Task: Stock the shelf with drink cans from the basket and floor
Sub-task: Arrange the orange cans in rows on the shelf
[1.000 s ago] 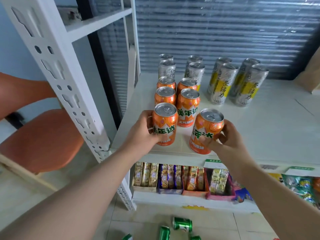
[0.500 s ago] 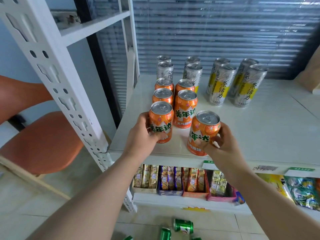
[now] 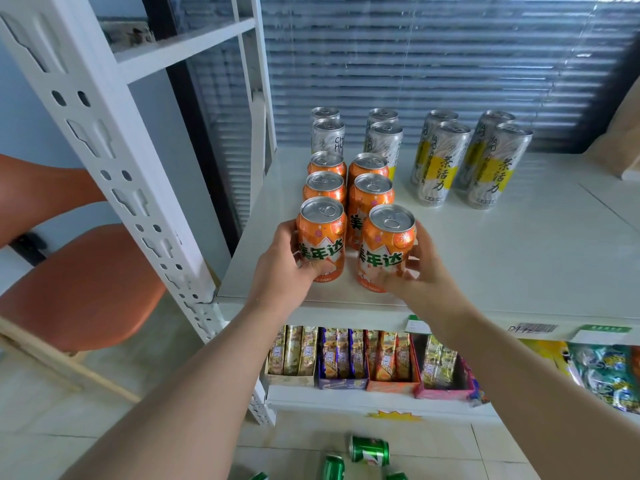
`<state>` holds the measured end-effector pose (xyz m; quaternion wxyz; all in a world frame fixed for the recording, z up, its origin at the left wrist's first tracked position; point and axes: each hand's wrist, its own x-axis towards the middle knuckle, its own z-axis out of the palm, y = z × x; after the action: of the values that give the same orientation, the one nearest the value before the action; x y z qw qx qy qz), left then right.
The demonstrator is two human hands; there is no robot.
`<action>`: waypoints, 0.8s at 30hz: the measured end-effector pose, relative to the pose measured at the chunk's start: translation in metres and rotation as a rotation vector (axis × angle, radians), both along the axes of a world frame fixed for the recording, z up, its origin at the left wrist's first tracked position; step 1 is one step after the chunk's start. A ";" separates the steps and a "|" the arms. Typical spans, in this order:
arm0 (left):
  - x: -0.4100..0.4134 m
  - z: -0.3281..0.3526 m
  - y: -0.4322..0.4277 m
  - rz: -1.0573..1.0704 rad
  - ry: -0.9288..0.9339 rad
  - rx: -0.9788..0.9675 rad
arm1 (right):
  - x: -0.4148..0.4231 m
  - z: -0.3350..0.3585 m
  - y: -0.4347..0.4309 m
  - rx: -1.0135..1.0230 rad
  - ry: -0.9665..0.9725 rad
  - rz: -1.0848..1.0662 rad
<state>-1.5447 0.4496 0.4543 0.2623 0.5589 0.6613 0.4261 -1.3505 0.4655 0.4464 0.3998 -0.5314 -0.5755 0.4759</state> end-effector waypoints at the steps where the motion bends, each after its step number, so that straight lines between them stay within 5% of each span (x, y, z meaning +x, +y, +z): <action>1: 0.000 0.000 0.000 0.001 0.001 -0.001 | -0.003 -0.003 -0.002 -0.004 -0.028 -0.051; 5: -0.001 -0.001 0.000 -0.004 0.009 -0.002 | -0.011 -0.010 -0.007 0.062 -0.113 -0.190; 24: -0.001 0.000 -0.001 -0.003 0.018 0.007 | -0.015 -0.025 0.000 0.072 -0.084 -0.140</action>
<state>-1.5453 0.4484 0.4542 0.2548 0.5648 0.6613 0.4228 -1.3659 0.4650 0.4219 0.4264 -0.5753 -0.5698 0.4031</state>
